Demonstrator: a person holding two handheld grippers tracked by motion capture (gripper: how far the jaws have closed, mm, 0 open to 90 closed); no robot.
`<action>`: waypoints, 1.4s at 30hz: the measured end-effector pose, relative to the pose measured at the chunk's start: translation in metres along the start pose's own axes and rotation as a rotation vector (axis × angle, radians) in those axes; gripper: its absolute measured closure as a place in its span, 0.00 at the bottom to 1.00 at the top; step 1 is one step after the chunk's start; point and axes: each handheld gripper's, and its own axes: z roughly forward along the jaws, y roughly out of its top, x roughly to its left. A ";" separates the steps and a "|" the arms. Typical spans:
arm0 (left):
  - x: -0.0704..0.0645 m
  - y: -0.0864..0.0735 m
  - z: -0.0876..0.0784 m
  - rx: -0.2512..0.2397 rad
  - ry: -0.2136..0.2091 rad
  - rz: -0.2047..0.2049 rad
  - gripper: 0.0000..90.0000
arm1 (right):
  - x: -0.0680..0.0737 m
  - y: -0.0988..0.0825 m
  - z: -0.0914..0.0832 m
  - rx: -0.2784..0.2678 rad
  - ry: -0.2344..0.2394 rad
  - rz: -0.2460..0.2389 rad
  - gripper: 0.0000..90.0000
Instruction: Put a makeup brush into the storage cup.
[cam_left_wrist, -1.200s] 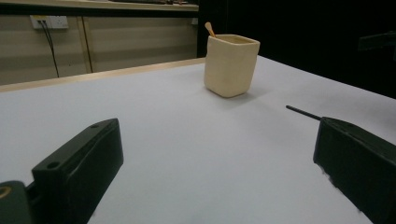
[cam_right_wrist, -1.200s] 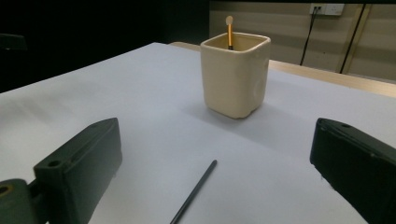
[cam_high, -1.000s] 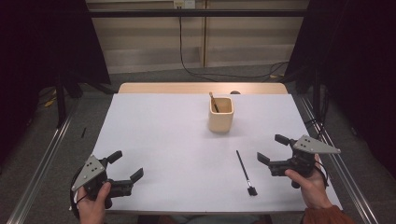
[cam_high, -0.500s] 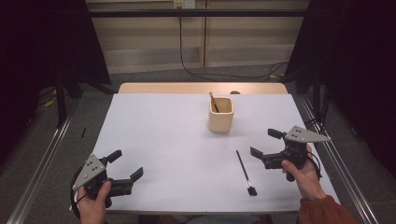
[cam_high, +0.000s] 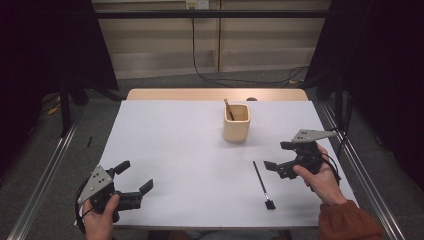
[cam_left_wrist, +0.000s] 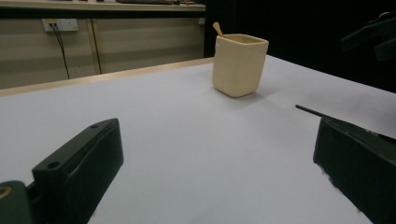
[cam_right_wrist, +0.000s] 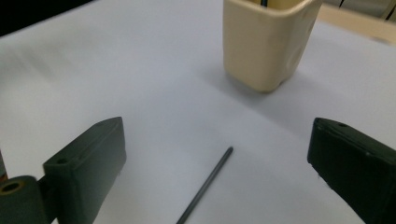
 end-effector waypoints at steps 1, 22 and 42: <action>0.000 0.000 0.000 -0.002 0.002 0.000 0.02 | -0.001 0.000 0.002 0.019 0.012 -0.006 0.02; 0.000 0.000 0.001 0.000 -0.008 0.006 0.01 | 0.000 0.009 0.028 0.421 0.053 -0.002 0.16; -0.001 -0.001 0.004 0.015 -0.012 0.019 0.01 | 0.008 0.001 0.061 0.717 0.071 0.039 0.43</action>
